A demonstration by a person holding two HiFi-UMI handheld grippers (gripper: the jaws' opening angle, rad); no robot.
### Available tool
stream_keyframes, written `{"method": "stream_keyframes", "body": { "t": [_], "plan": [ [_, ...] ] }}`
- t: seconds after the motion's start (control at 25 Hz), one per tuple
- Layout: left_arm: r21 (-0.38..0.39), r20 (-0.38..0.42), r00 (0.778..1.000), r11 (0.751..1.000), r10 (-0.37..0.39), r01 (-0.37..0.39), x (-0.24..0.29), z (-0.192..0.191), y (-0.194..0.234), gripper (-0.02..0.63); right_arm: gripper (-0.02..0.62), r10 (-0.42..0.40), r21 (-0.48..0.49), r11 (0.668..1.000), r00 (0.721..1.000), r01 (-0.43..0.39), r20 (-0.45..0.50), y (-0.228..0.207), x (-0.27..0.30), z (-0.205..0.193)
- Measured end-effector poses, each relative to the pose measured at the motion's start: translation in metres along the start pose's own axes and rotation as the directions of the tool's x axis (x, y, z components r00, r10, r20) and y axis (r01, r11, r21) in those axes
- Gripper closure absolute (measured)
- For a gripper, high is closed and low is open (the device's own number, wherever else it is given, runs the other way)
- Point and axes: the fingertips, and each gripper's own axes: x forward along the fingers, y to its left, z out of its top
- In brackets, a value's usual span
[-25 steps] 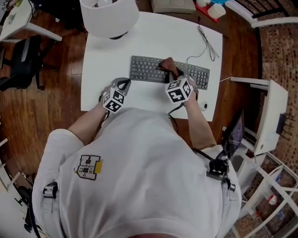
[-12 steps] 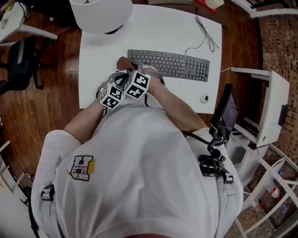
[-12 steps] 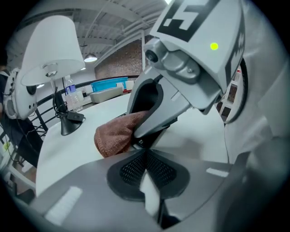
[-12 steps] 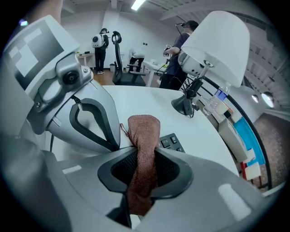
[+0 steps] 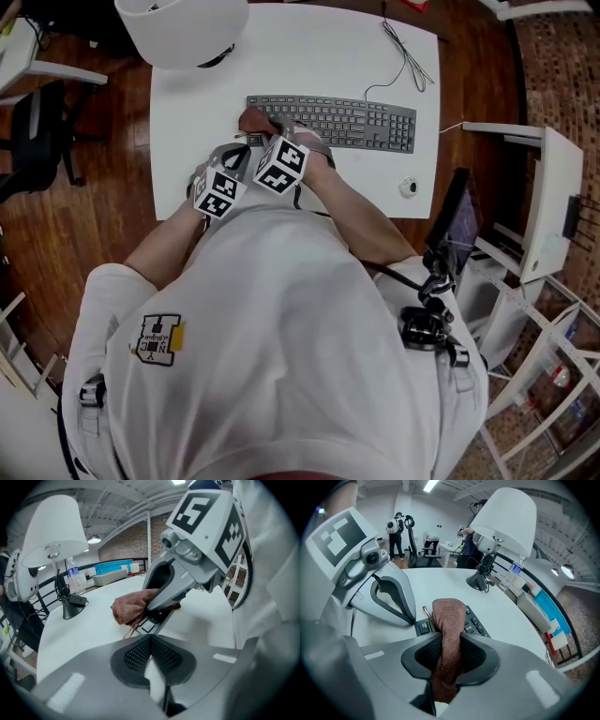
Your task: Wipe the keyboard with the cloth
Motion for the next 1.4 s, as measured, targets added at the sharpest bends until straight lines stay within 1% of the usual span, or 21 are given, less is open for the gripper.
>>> {"method": "stream_keyframes", "body": {
  "t": [0.2,0.36,0.68,0.88,1.04,1.2,1.4],
  "plan": [
    [-0.004,0.003,1.000,1.000,0.000,0.000,-0.001,0.002,0.001,0.606,0.502,-0.042,0.082,0.996,0.999,0.044,-0.027,-0.023,-0.010,-0.027],
    [-0.007,0.004,1.000,1.000,-0.002,0.002,0.000,0.000,0.002,0.606,0.502,-0.087,0.154,0.983,0.994,0.096,-0.061,-0.045,-0.018,-0.057],
    [-0.003,0.001,1.000,1.000,0.000,0.000,-0.001,0.000,0.002,0.606,0.502,-0.167,0.246,0.950,0.979,0.191,-0.118,-0.084,-0.041,-0.118],
    [0.001,-0.003,1.000,1.000,0.002,-0.002,-0.003,0.000,0.002,0.606,0.502,-0.224,0.294,0.918,0.959,0.267,-0.171,-0.110,-0.059,-0.161],
    [0.004,-0.008,1.000,1.000,0.000,0.000,-0.002,-0.001,0.002,0.606,0.502,-0.277,0.340,0.874,0.931,0.347,-0.238,-0.134,-0.076,-0.205],
    [0.013,-0.011,1.000,1.000,0.000,0.001,-0.002,0.000,0.002,0.606,0.502,-0.318,0.397,0.815,0.898,0.423,-0.305,-0.157,-0.096,-0.252],
    [0.019,-0.013,1.000,1.000,-0.001,0.002,-0.004,0.001,0.002,0.606,0.502,-0.346,0.447,0.740,0.854,0.502,-0.388,-0.179,-0.120,-0.301]
  ]
}}
